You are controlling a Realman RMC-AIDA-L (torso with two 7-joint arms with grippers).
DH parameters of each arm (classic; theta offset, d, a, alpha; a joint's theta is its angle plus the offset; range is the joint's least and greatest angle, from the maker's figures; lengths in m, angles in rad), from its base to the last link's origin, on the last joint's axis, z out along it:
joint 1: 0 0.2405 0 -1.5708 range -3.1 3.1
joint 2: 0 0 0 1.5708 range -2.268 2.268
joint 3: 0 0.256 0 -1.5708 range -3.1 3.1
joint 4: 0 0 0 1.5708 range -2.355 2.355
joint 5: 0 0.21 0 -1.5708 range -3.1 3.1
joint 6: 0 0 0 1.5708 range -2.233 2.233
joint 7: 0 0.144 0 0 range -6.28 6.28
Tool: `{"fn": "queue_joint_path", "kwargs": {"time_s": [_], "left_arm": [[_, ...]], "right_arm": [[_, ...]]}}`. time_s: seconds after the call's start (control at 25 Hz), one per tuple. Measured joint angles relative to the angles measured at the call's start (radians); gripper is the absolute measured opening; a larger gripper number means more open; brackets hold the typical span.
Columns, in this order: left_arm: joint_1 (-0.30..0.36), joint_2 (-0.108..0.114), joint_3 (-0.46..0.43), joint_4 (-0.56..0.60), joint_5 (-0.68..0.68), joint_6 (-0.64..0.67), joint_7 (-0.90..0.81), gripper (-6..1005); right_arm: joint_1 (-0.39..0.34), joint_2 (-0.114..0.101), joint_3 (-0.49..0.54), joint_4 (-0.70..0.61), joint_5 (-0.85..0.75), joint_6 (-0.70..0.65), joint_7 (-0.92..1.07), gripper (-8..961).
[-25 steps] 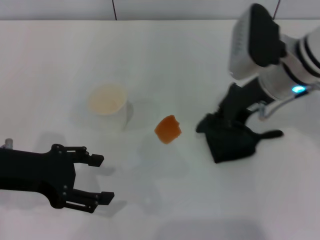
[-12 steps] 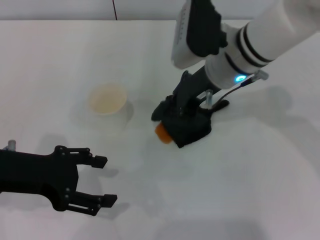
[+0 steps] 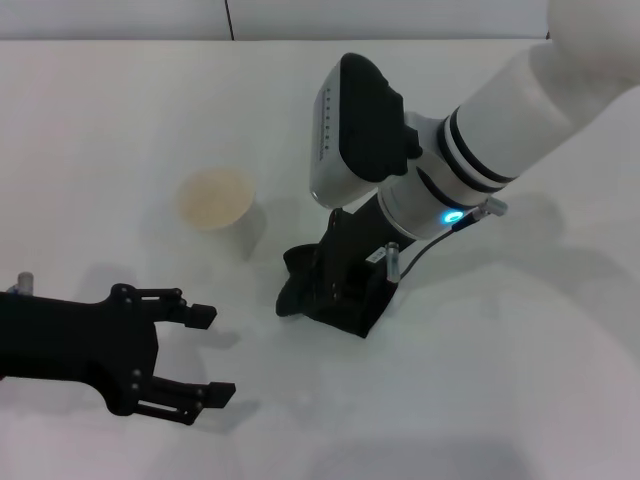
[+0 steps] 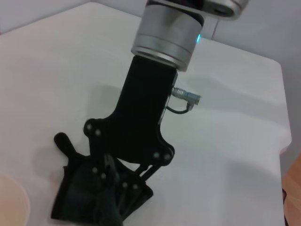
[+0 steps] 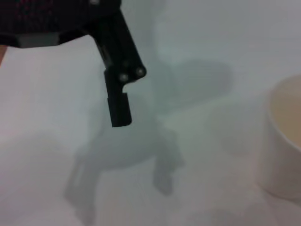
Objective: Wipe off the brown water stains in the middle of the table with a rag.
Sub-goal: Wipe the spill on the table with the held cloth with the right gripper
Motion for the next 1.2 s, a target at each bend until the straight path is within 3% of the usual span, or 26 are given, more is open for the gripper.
{"fn": "queue_joint_path", "kwargs": {"time_s": [0.24,0.56,0.68,1.2], "left_arm": [[0.0,0.0,0.0,0.002,-0.002,0.0,0.004,884],[0.005,-0.001,-0.001,0.005,-0.016,0.0,0.004,883],[0.004,-0.001,-0.003,0.005,-0.016,0.0,0.004,883],[0.001,-0.001,-0.006,0.001,-0.016,-0.026,0.007,883]], "right_arm": [[0.0,-0.006,0.015,0.044,-0.028,0.088,-0.034,92],[0.001,-0.011,0.181,0.102,-0.133,0.136,-0.12,91],[0.0,-0.006,0.199,0.101,-0.156,0.13,-0.121,91],[-0.004,0.0,-0.058,-0.014,0.066,0.002,-0.111,90]]}}
